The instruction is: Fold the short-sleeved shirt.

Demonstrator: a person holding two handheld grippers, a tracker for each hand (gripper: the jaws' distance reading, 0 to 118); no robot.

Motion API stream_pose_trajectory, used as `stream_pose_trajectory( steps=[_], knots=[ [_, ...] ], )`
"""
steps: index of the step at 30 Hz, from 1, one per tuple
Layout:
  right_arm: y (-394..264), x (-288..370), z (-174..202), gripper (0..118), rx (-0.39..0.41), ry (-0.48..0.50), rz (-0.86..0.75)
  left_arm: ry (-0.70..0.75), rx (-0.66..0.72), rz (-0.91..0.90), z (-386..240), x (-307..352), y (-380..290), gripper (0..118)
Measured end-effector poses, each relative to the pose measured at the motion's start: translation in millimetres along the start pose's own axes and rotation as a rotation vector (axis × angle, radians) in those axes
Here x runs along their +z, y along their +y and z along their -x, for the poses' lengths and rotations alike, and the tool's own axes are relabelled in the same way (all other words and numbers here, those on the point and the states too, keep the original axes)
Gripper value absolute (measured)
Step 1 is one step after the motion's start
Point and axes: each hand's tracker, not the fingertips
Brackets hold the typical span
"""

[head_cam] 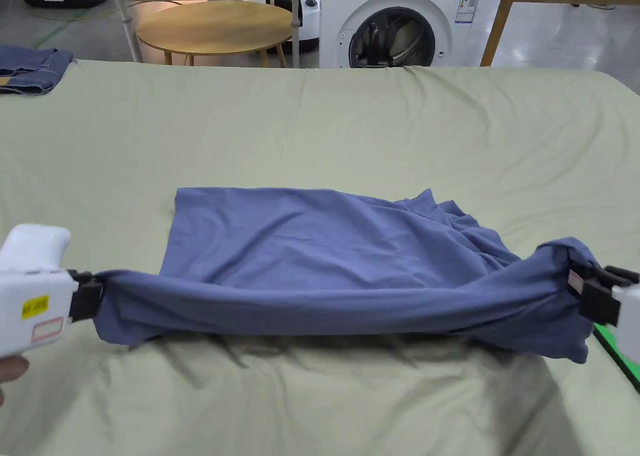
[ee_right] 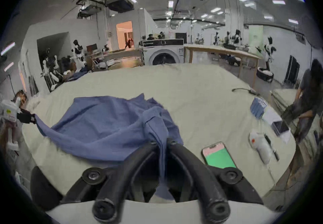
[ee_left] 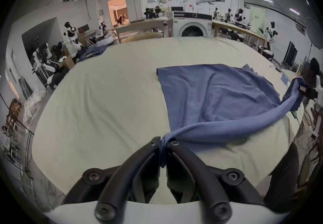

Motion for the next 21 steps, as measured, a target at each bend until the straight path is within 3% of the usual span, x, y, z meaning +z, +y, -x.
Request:
stream_pose_trajectory(
  steps=[5, 10, 11, 12, 13, 14, 15, 21],
  knots=[
    [14.6, -78.2, 13.9, 2, 0.076, -0.112, 0.044, -0.008, 0.046, 0.141, 4.6, -74.6, 36.7, 1],
    [8.2, -127.1, 16.3, 2, 0.055, -0.111, 0.12, 0.017, 0.07, 0.18, -1.4, -106.2, 42.3, 1],
    [6.6, -128.0, 16.4, 5, 0.058, -0.111, 0.121, 0.022, 0.066, 0.172, -3.0, -104.3, 40.2, 11],
    [6.4, -125.1, 16.0, 29, 0.061, -0.097, 0.124, 0.028, 0.07, 0.155, -3.9, -99.5, 37.3, 39],
    [6.2, -119.2, 15.8, 61, 0.061, -0.076, 0.123, 0.031, 0.09, 0.117, -6.0, -86.8, 32.7, 68],
    [6.3, -108.7, 15.5, 91, 0.037, -0.044, 0.103, 0.031, 0.112, 0.092, -7.0, -74.9, 28.2, 90],
    [6.7, -96.0, 16.9, 107, 0.009, -0.006, 0.089, 0.03, 0.128, 0.05, -10.3, -58.2, 21.3, 101],
    [-14.7, -6.6, 54.2, 107, 0.005, 0.071, -0.037, 0.037, 0.081, -0.323, -56.3, 24.0, -41.2, 101]
  ],
)
